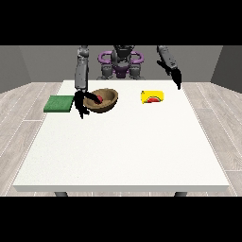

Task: Pick the cup and pour the ball into the bowl, then pick the bowl and place it on the pad

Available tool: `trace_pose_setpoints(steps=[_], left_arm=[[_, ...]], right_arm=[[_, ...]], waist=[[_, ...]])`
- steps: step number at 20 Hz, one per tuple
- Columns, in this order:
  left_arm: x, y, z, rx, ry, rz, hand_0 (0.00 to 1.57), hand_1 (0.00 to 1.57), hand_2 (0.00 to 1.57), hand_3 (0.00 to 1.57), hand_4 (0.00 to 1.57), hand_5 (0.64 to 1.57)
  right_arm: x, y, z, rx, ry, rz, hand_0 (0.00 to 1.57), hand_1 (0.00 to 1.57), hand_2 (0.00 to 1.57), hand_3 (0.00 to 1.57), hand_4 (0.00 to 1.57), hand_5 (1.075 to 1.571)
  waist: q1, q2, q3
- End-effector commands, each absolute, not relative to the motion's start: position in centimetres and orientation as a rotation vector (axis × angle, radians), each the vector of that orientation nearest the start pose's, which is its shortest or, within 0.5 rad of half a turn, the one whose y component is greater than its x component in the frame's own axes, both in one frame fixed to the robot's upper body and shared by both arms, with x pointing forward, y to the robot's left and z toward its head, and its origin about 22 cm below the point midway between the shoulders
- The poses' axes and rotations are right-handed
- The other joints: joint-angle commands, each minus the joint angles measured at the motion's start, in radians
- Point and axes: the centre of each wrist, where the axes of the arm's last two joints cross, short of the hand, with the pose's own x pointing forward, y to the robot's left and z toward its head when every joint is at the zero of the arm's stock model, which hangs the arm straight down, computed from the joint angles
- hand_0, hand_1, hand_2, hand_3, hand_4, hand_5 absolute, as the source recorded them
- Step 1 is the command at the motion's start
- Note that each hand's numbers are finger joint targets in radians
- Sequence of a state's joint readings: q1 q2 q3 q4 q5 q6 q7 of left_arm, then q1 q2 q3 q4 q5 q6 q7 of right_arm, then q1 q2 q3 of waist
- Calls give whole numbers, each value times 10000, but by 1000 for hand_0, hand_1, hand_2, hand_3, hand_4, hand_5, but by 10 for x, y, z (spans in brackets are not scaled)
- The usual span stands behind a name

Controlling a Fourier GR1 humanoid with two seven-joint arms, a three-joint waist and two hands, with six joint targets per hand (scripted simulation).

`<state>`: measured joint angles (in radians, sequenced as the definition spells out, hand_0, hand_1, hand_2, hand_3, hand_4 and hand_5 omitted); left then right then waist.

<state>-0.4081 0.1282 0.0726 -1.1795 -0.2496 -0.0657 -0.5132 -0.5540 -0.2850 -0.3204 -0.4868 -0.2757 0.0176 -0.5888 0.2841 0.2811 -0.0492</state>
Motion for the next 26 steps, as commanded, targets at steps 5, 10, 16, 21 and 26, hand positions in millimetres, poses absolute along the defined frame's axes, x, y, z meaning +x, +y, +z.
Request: trace_pose_setpoints(steps=[5, 10, 16, 21, 26], left_arm=[[353, 216, 59, 376, -21661, -5763, 0, 0, 0, 0, 0, 708], [355, 202, 58, 60, -21394, -5978, 0, 0, 0, 0, 0, 714], [355, 198, 33, -138, -20301, -5497, 0, 0, 0, 0, 0, 712], [349, 218, -3, 44, -18809, -4632, 0, 0, 0, 0, 0, 724], [332, 244, -38, 604, -17867, -3608, 0, 0, 0, 0, 0, 729]], right_arm=[[277, -400, -85, -7325, -13470, 800, 1571, 1571, 1571, 1571, 1307, 1566], [280, -441, -49, -8800, -12737, 718, 1571, 1571, 1571, 1571, 1269, 1571], [300, -444, -21, -8527, -11232, 243, 1571, 1571, 1571, 1571, 1154, 1571], [317, -456, 22, -8864, -9363, 2497, 1571, 1571, 1571, 1571, 1285, 1562], [335, -465, 94, -10141, -8865, 5741, 1571, 1571, 1571, 1571, 1571, 1571]], waist=[[1560, 1726, 404], [1953, 1135, 389], [1787, 16, 412], [888, -1628, 429], [-152, -2636, 431]])
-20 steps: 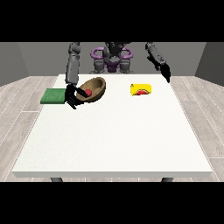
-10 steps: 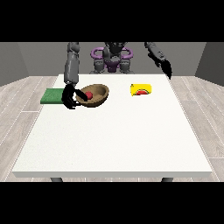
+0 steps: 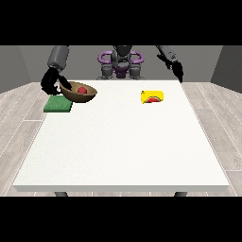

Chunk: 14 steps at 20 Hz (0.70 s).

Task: Pick the cup and pour the ball into the bowl, then pick the bowl and place it on the pad

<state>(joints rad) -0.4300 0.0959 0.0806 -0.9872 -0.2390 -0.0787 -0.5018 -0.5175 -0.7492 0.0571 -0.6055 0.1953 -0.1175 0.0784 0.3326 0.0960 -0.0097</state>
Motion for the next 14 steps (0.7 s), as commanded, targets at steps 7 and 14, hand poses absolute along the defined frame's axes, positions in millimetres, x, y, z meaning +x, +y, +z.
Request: trace_pose_setpoints(steps=[7, 14], left_arm=[[287, 311, -82, 2449, -17587, -2399, 0, 0, 0, 0, 0, 720], [289, 393, -41, 3083, -19745, -1430, 0, 0, 0, 0, 0, 761]], right_arm=[[366, -416, 139, -9394, -9681, 7669, 1571, 1571, 1571, 1571, 1571, 1555], [338, -471, 126, -10751, -11165, 5992, 1571, 1571, 1571, 1492, 1531, 1570]], waist=[[-2268, -725, 82], [-2302, 1382, 99]])
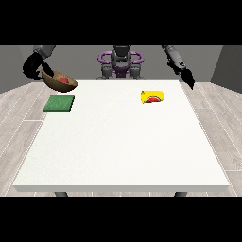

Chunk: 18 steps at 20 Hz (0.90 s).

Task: Pick the cup and pour the ball into the bowl, then pick the bowl and place it on the pad

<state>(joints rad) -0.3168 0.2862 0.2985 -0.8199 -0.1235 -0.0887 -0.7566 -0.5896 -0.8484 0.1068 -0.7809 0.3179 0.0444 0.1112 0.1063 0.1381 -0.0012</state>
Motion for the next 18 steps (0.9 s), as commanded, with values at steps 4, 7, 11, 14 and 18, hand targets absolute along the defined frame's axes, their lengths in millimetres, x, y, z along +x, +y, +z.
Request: trace_pose_setpoints(steps=[4, 7, 11, 14, 18], left_arm=[[317, 401, 5, 2978, -21035, -1144, 0, 0, 0, 0, 772, 1193], [304, 428, 16, 2882, -21658, -954, 0, 0, 0, 0, 885, 1196], [296, 437, 25, 3053, -22054, -456, 0, 0, 0, 0, 890, 1191], [288, 443, 30, 2923, -21738, -871, 0, 0, 0, 0, 865, 1176], [276, 455, 26, 3394, -21679, -402, 0, 0, 0, 0, 859, 1185]], right_arm=[[337, -477, 107, -10743, -11576, 4629, 1571, 1571, 1571, 1571, 1424, 1564], [327, -491, 95, -10986, -11778, 3689, 1571, 1571, 1571, 1571, 1382, 1560], [319, -500, 76, -10056, -12418, 2028, 1571, 1571, 1571, 1571, 1223, 1548], [322, -504, 81, -8795, -12470, 979, 1571, 1571, 1571, 1132, 798, 1385], [320, -507, 77, -7610, -12455, -1335, 1571, 1571, 1494, 1268, 254, 1415]], waist=[[387, 1890, 27], [612, 2395, 28], [381, 2793, 46], [463, 2574, 44], [198, 2486, 40]])
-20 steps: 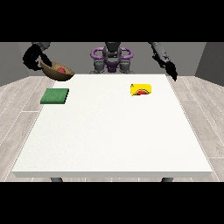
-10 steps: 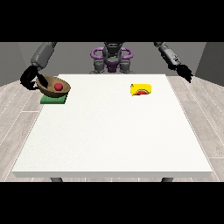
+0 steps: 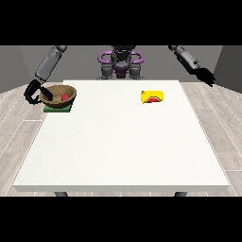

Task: Pick the cup and pour the ball into the bowl, then pick the bowl and place it on the pad

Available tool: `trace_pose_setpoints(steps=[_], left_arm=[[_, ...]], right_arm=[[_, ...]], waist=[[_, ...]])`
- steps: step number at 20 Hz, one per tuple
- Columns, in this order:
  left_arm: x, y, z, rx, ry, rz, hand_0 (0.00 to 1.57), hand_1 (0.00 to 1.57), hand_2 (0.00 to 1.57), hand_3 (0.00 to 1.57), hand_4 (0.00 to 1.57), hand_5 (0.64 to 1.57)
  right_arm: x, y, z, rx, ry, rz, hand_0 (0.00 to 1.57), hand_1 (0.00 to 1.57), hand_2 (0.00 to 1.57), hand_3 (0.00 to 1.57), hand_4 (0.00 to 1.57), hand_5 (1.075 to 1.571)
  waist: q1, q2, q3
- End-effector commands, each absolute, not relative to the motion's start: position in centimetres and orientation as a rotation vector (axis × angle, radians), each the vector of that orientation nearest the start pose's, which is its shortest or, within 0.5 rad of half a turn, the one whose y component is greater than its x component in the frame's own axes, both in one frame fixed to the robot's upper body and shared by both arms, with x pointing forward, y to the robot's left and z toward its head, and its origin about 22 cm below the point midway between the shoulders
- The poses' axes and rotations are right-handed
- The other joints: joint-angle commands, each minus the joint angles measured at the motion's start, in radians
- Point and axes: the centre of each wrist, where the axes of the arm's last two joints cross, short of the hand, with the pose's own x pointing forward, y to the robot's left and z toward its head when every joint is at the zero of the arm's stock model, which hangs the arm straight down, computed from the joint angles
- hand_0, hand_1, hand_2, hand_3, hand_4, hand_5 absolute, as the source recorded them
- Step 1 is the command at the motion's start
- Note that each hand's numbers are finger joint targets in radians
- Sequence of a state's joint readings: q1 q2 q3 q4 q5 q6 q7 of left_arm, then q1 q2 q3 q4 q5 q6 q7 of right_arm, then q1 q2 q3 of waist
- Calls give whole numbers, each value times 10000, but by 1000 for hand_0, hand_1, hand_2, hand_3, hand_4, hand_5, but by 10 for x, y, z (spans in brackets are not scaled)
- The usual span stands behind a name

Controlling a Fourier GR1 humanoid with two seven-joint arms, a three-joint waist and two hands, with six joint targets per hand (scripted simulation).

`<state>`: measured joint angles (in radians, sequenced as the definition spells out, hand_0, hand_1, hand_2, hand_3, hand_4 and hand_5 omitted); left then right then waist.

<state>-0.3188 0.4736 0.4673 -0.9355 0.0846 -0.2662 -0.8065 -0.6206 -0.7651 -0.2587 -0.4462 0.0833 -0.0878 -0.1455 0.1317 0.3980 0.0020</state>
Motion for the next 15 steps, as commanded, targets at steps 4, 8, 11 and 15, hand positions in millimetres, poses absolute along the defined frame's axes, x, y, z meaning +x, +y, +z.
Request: trace_pose_setpoints(steps=[4, 8, 11, 15], left_arm=[[267, 458, 25, 3325, -21454, -473, 0, 0, 0, 0, 861, 1188], [268, 454, 36, 3270, -21618, -515, 0, 0, 0, 0, 872, 1175], [263, 453, 35, 3102, -21310, -187, 0, 0, 0, 0, 883, 1213], [258, 464, 14, 3077, -20659, -135, 0, 0, 0, 0, 883, 1213]], right_arm=[[313, -532, 113, -7879, -12942, -2192, 146, 146, 630, 236, 0, 1237], [312, -541, 132, -7716, -13180, -2188, 0, 0, 503, 0, 0, 1264], [310, -540, 122, -7417, -13225, -2440, 0, 0, 459, 54, 0, 1293], [345, -504, 128, -5231, -15114, -2066, 0, 0, 102, 369, 501, 1371]], waist=[[-226, -169, -1], [-151, -267, -1], [-150, -320, 2], [-205, -1064, -33]])
